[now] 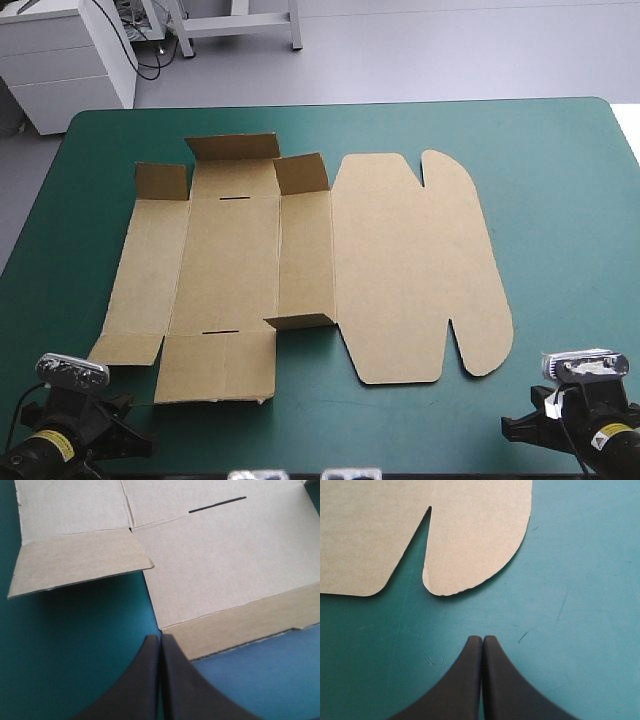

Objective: Fold the box

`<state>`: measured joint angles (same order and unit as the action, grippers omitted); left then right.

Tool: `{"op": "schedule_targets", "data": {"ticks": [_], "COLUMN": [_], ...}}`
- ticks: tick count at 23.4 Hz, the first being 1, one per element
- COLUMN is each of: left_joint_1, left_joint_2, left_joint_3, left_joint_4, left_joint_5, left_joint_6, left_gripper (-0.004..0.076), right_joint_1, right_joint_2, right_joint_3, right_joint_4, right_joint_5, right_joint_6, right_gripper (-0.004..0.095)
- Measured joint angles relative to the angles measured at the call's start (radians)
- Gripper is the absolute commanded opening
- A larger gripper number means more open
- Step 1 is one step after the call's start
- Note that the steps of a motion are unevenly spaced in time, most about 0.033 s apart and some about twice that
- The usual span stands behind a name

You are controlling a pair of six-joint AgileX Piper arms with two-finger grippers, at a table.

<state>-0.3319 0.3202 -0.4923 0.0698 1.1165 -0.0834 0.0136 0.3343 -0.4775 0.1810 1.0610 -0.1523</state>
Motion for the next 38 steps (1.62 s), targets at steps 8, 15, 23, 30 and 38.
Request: {"op": "schedule_targets", "data": {"ticks": [8, 15, 23, 30, 38], "left_joint_1": [0.0, 0.0, 0.0, 0.0, 0.011], "left_joint_2": [0.0, 0.0, 0.181, 0.435, 0.678], "left_joint_3": [0.0, -0.049, -0.389, -0.542, -0.63], "left_joint_4": [0.0, 0.001, 0.002, 0.068, 0.165], "left_joint_5": [0.0, 0.001, 0.042, 0.011, -0.081], "left_joint_6": [0.0, -0.004, -0.033, -0.033, -0.042], "left_gripper": [-0.0008, -0.0008, -0.0007, -0.0008, -0.0006], "right_joint_1": [0.0, 0.0, 0.0, 0.0, 0.0], "right_joint_2": [0.0, 0.0, 0.0, 0.0, 0.0], "right_joint_3": [0.0, 0.0, 0.0, 0.0, 0.0], "right_joint_4": [0.0, 0.0, 0.0, 0.0, 0.0], "right_joint_5": [0.0, 0.0, 0.0, 0.0, 0.0], "right_joint_6": [0.0, 0.0, 0.0, 0.0, 0.0], "right_gripper": [-0.0019, -0.0019, -0.0019, -0.0019, -0.0019]}}
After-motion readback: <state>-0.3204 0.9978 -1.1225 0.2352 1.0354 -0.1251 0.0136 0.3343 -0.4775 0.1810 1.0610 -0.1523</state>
